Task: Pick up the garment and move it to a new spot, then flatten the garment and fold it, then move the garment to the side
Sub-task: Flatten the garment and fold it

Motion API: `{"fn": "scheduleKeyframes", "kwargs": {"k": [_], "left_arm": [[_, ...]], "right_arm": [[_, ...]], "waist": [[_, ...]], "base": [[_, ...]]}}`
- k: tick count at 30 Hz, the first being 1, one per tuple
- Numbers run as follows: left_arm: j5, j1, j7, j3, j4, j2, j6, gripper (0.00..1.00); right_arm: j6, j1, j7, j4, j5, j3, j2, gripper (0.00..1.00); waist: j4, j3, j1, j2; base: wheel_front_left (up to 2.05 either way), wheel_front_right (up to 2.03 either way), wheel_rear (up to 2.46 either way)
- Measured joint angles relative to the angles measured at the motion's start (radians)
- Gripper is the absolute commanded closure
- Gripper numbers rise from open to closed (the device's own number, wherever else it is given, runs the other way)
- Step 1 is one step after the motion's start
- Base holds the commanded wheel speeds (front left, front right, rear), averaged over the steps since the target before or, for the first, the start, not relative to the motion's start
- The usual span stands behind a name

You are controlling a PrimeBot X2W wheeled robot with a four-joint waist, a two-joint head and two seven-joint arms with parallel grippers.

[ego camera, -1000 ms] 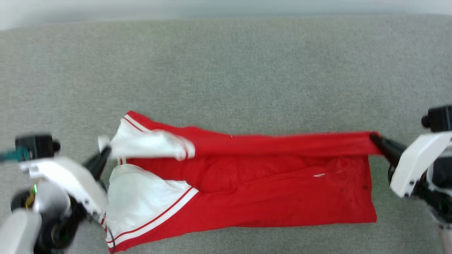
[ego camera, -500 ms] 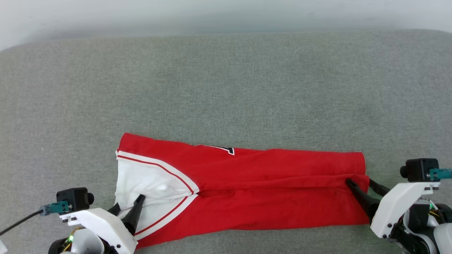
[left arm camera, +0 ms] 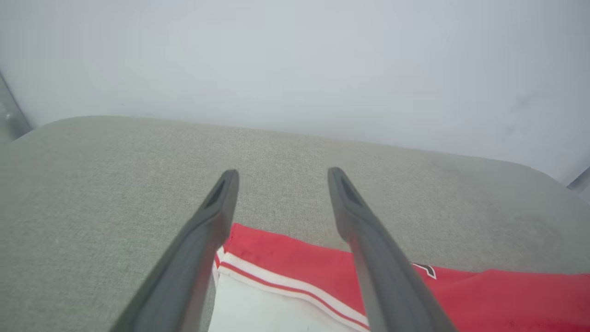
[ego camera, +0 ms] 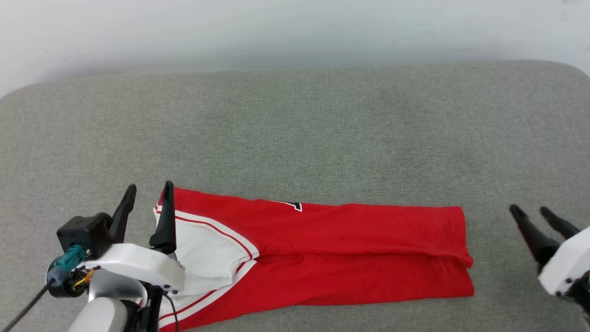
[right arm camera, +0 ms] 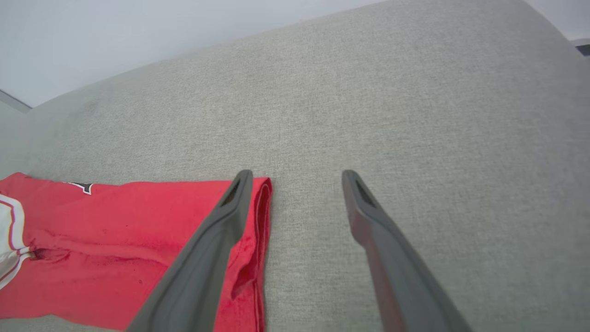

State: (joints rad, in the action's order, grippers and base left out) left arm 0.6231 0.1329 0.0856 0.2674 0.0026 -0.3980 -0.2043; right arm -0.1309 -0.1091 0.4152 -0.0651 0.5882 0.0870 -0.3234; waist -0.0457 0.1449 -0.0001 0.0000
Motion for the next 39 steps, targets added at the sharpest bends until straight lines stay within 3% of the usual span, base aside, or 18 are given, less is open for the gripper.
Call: {"fn": "scheduleKeyframes", "kwargs": {"k": [6, 12, 18, 24, 25, 26, 27, 34, 39], "left_arm": [[-0.095, 0.025, 0.106, 0.028, -0.049, 0.017, -0.030, 0.00], [-0.158, 0.037, 0.149, 0.057, -0.103, 0.053, -0.053, 0.00], [-0.192, 0.039, 0.161, 0.086, -0.148, 0.074, -0.060, 0.00], [-0.206, 0.038, 0.164, 0.096, -0.160, 0.085, -0.069, 0.00], [-0.206, 0.038, 0.164, 0.096, -0.160, 0.085, -0.069, 0.00], [-0.206, 0.038, 0.164, 0.095, -0.159, 0.085, -0.069, 0.00], [-0.206, 0.036, 0.165, 0.095, -0.159, 0.085, -0.070, 0.00], [-0.199, 0.015, 0.162, 0.078, -0.154, 0.071, -0.087, 0.00], [-0.205, -0.004, 0.151, 0.076, -0.155, 0.054, -0.095, 0.00]], "right_arm": [[0.000, 0.002, 0.151, 0.018, 0.000, 0.078, -0.032, 0.00], [0.000, 0.009, 0.284, 0.015, -0.001, 0.050, -0.006, 0.00], [0.000, 0.008, 0.313, -0.058, 0.011, -0.007, 0.040, 0.00], [0.000, -0.026, 0.314, -0.117, 0.044, -0.029, 0.028, 0.00], [0.002, -0.031, 0.316, -0.120, 0.051, -0.036, 0.025, 0.55], [0.002, -0.035, 0.317, -0.121, 0.055, -0.044, 0.022, 0.91], [0.002, -0.036, 0.316, -0.120, 0.055, -0.053, 0.019, 1.00], [0.000, -0.047, 0.297, -0.079, 0.053, -0.118, 0.022, 1.00], [0.000, -0.041, 0.285, -0.032, 0.045, -0.110, -0.006, 1.00]], "waist": [[0.023, 0.010, 0.0000, 0.0000], [0.069, 0.042, 0.0001, 0.0000], [0.121, 0.086, 0.0001, 0.0000], [0.159, 0.115, 0.0001, 0.0000], [0.162, 0.117, 0.0001, 0.0000], [0.162, 0.116, 0.0001, 0.0000], [0.161, 0.114, 0.0001, 0.0000], [0.131, 0.082, 0.0001, 0.0000], [0.100, 0.044, 0.0002, 0.0000]], "base": [[0.00, 0.00, 0.00], [0.00, 0.00, 0.00], [0.00, 0.00, 0.00], [0.00, 0.00, 0.00], [0.00, 0.00, 0.00], [0.00, 0.00, 0.00], [0.00, 0.00, 0.00], [0.00, 0.00, 0.00], [0.00, 0.00, 0.00]]}}
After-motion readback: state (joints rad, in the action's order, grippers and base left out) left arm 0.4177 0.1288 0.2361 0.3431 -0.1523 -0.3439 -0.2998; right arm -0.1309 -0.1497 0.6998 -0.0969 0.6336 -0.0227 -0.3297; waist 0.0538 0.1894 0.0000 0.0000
